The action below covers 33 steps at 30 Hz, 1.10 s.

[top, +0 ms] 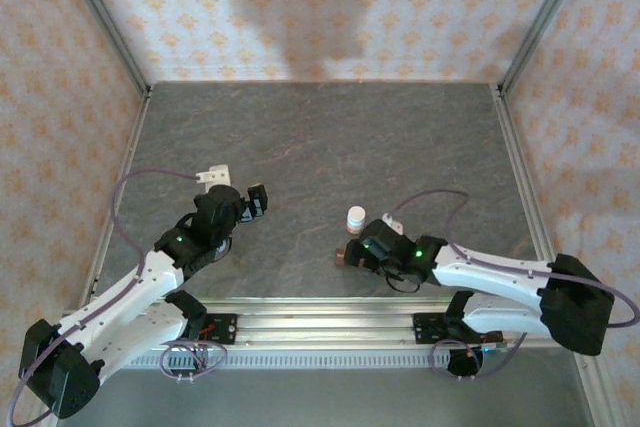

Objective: Sort the pills into containers

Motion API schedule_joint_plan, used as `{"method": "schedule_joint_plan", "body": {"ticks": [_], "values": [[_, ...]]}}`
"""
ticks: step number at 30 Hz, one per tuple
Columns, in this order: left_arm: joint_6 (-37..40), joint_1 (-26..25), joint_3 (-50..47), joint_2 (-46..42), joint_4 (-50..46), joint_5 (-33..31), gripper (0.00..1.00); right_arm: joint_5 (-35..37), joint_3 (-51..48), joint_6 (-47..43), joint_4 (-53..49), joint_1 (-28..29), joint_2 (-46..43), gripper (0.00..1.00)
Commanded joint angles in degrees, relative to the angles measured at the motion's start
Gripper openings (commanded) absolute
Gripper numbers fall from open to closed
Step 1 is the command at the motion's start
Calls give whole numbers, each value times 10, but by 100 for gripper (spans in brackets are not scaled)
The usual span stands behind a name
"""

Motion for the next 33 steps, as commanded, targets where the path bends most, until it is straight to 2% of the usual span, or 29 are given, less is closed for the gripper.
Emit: {"method": "schedule_joint_plan", "body": {"ticks": [1,6,11,15,19,22,26,30,33], "values": [[-9,-3,-7,-8,-4,-23,100,16,38,20,37,26,39,93],[-14,-4,-10,-7,-1,-24,100,8,109,20,72,59,133,93],[-29,-3,-8,-8,-5,-28,100,-11,221,-5,96,71,256,93],[-61,-2,0,-11,-28,-55,100,-10,323,-45,71,71,339,93],[-100,-3,6,-23,-54,-107,100,-2,414,-94,21,69,398,94],[-118,-2,19,-32,-79,-145,100,-6,419,-128,16,69,397,93],[-112,3,36,-32,-90,-159,100,-6,387,-200,19,69,356,94],[-96,22,56,-13,-101,-137,100,-1,368,-322,0,60,318,95],[-88,54,66,7,-108,-89,100,-16,365,-407,-8,39,307,95]]}}
